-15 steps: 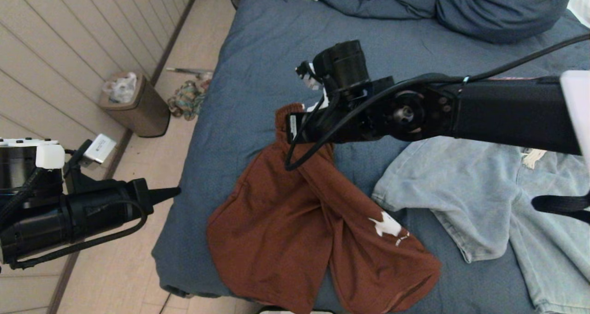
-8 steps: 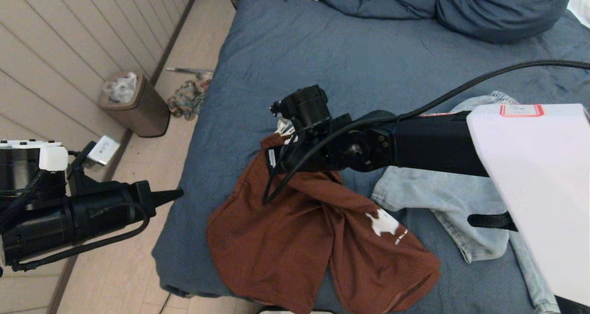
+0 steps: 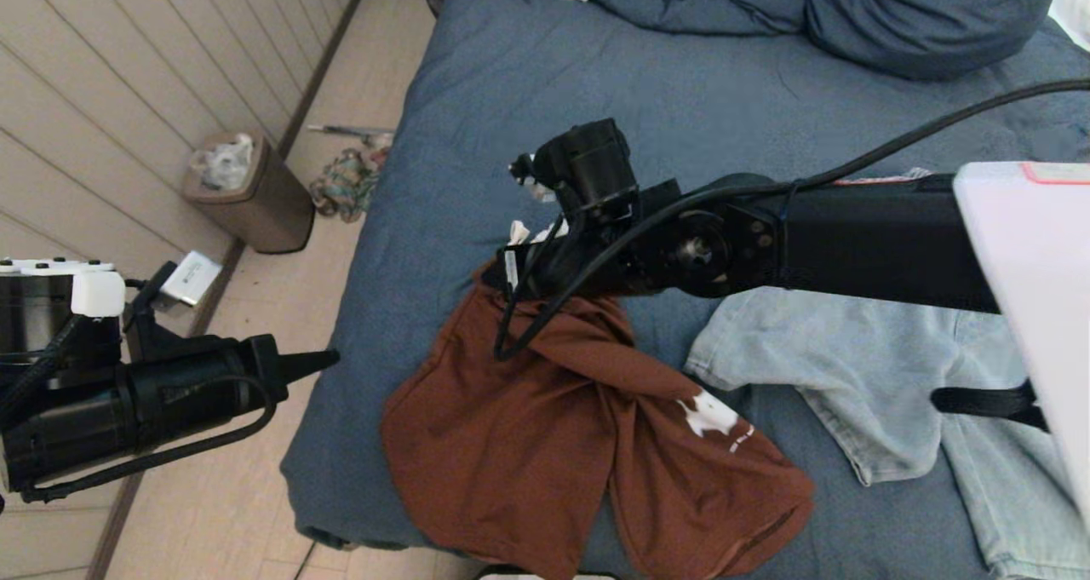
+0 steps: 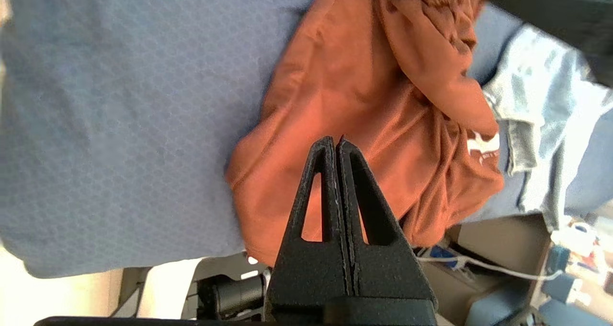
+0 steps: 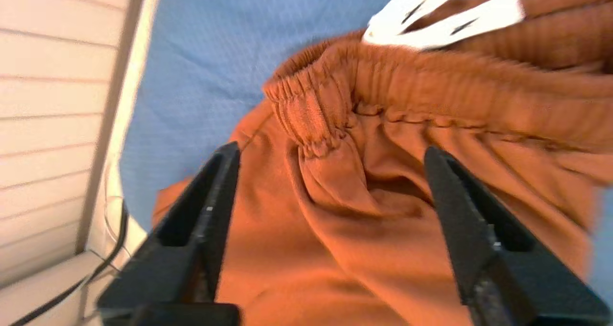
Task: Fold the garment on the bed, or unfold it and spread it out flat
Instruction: Fold the brown shorts
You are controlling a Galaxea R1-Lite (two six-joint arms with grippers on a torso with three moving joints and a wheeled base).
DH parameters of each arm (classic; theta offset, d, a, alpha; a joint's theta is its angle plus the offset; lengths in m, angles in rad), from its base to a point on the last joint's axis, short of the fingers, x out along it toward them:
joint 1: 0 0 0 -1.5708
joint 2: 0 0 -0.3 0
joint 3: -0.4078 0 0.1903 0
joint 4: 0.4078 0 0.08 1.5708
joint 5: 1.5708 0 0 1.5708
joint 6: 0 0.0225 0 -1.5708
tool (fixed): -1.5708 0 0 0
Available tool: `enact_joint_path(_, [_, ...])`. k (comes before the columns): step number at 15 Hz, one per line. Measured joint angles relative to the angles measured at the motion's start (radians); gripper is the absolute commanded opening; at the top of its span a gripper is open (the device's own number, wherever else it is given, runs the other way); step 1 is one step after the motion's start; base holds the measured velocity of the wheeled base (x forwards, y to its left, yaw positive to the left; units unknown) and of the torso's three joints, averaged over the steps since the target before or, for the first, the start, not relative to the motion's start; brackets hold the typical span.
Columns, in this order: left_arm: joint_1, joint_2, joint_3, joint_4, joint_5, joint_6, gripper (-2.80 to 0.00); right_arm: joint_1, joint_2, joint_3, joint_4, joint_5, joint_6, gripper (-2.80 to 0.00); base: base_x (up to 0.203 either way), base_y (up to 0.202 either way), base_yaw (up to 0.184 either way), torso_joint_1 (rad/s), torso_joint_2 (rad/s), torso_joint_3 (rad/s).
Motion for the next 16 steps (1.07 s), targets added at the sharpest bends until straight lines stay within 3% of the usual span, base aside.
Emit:
enact_joint_path(1, [0.000, 0.000, 0.000, 0.000, 0.000, -0.001, -2.80, -0.004, -0.037, 0.024, 0.000, 0.000, 0.001, -2.80, 0.000, 0.000, 0.000, 0.000, 0.00, 0.000])
enact_joint_path(5, [0.000, 0.000, 0.000, 0.000, 0.000, -0.001, -2.80, -0.077, -0.217, 0.297, -0.009, 0.006, -0.014, -2.80, 0.000, 0.000, 0.000, 0.000, 0.00, 0.000])
enact_joint_path(9, [0.000, 0.002, 0.001, 0.001, -0.001, -0.001, -2.80, -0.226, -0.380, 0.637, -0.014, 0.029, -0.094, -2.80, 0.000, 0.000, 0.000, 0.000, 0.00, 0.000])
enact_joint_path(13, [-0.001, 0.010, 0.001, 0.001, -0.001, -0.001, -2.80, -0.334, -0.478, 0.867, -0.023, 0.035, -0.122, -2.80, 0.000, 0.000, 0.000, 0.000, 0.00, 0.000])
enact_joint_path(14, [-0.001, 0.014, 0.001, 0.001, 0.000, -0.001, -2.80, -0.342, -0.488, 0.917, -0.042, 0.034, -0.128, 0.00, 0.000, 0.000, 0.000, 0.000, 0.00, 0.000])
enact_joint_path(16, [-0.001, 0.023, 0.000, 0.001, 0.000, -0.001, -2.80, -0.352, -0.487, 1.012, -0.139, 0.034, -0.139, 0.00, 0.000, 0.000, 0.000, 0.000, 0.00, 0.000])
